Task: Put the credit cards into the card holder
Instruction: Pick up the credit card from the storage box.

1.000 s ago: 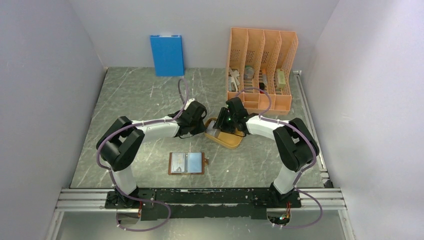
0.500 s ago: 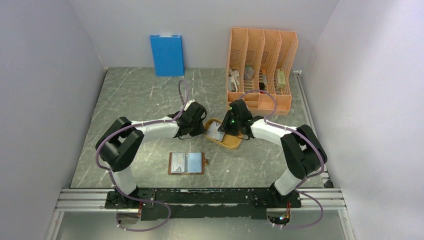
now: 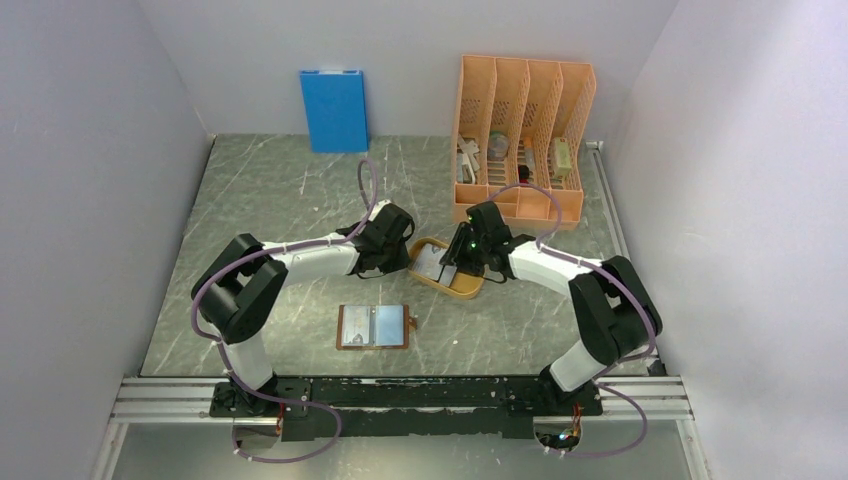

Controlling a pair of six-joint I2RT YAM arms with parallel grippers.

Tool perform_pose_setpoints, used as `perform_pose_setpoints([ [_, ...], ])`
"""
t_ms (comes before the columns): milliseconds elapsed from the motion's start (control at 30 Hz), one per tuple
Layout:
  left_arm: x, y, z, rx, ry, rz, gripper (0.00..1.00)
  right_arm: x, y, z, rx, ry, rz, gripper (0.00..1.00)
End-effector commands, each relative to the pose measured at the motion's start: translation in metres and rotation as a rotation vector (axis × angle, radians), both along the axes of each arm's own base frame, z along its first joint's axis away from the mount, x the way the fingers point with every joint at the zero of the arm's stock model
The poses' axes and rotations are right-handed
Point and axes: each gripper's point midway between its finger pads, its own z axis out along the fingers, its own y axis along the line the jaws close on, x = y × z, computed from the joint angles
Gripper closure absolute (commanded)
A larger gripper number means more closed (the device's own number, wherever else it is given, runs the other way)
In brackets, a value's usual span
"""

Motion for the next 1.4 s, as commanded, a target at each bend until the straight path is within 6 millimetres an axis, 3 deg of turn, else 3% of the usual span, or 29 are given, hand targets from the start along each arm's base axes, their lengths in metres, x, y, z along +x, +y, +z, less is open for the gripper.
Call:
perform_pose_setpoints([
  [0, -0.021, 0.0, -0.005, 0.022, 0.071, -0.051, 0.95, 0.001, -0.011, 0.011, 0.007, -0.026, -0.043, 0.58],
  [200, -0.02, -0.001, -0.004, 0.021, 0.071, -0.052, 0.95, -0.001, -0.013, 0.01, 0.016, -0.021, -0.04, 0.76],
  [367, -0.02, -0.004, 0.0, 0.01, 0.071, -0.058, 0.95, -0.001, -0.011, 0.006, 0.029, -0.011, -0.03, 0.86],
  [467, -0.02, -0.004, 0.003, 0.008, 0.069, -0.061, 0.95, 0.002, -0.012, 0.011, 0.018, -0.023, -0.032, 1.0],
  [500, -0.02, -0.004, 0.005, 0.009, 0.067, -0.063, 0.94, 0.004, -0.014, 0.014, 0.011, -0.027, -0.033, 1.0],
  [600, -0.018, -0.003, 0.01, 0.016, 0.057, -0.064, 0.85, 0.005, -0.02, 0.026, -0.022, -0.046, -0.032, 1.0],
  [933, -0.009, -0.005, 0.043, 0.012, 0.001, -0.088, 0.41, -0.002, -0.035, 0.06, -0.06, -0.087, 0.013, 1.0],
  [1000, -0.008, -0.003, 0.058, 0.007, -0.018, -0.091, 0.35, -0.003, -0.035, 0.075, -0.06, -0.136, 0.049, 1.0],
  [1100, -0.006, 0.008, 0.096, -0.004, -0.089, -0.071, 0.29, -0.004, -0.028, 0.112, -0.036, -0.295, 0.163, 1.0],
  [1233, -0.011, 0.038, 0.167, -0.061, -0.228, -0.028, 0.22, -0.014, -0.009, 0.185, -0.139, -0.669, 0.258, 1.0],
  [1267, -0.015, 0.047, 0.183, -0.078, -0.263, -0.015, 0.2, -0.028, 0.003, 0.207, -0.165, -0.774, 0.292, 1.0],
  [1367, -0.029, 0.069, 0.222, -0.133, -0.338, 0.008, 0.11, -0.044, 0.011, 0.258, -0.269, -1.035, 0.313, 1.0],
])
